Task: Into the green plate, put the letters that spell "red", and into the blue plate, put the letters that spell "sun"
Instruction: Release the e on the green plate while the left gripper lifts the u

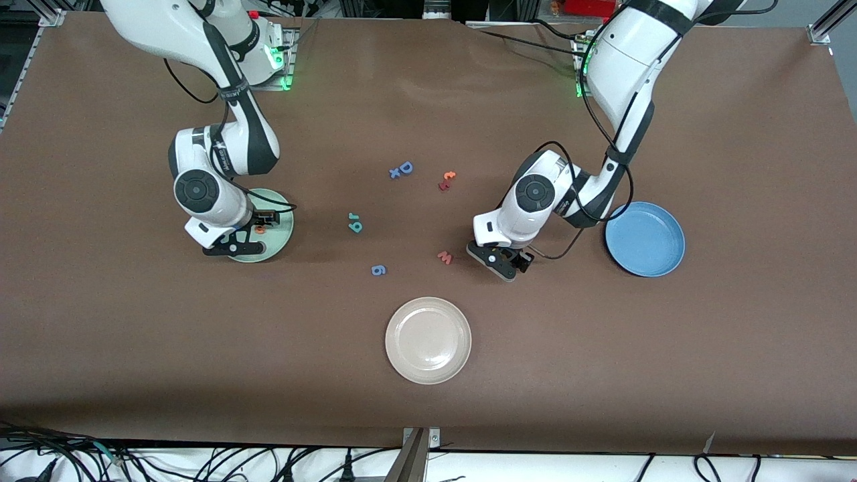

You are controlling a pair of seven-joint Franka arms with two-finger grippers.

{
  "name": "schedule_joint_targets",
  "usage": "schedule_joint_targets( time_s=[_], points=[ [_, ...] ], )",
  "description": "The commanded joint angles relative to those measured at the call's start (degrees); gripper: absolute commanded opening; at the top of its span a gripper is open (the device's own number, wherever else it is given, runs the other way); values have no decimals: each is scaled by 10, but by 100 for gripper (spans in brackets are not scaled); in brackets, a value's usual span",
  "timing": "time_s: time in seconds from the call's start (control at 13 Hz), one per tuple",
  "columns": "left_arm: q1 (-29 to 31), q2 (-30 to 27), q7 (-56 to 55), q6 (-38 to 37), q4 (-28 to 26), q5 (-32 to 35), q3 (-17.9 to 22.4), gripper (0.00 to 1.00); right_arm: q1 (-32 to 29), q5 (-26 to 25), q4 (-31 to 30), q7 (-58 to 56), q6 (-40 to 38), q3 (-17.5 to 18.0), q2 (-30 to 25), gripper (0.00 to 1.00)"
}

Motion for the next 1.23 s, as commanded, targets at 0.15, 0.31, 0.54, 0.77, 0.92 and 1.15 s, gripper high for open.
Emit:
schedule_joint_targets(
  time_s=[0.15,0.31,0.54,0.77,0.92,1.15],
  points=[
    [-10,14,7,4,10,20,11,85,5,9,28,16,-8,76,-7,99],
    [-9,14,7,4,5,20,13,87,6,11,29,57,32,103,2,99],
    [-9,14,7,4,-6,20,24,87,10,11,29,131,113,139,33,91],
    [-9,12,5,3,-9,20,25,87,12,11,31,173,177,159,57,90],
    [-12,13,6,3,-9,20,25,80,17,11,44,200,177,167,65,88],
    [-15,13,6,3,-8,20,25,59,25,11,55,209,174,170,76,88]
  ],
)
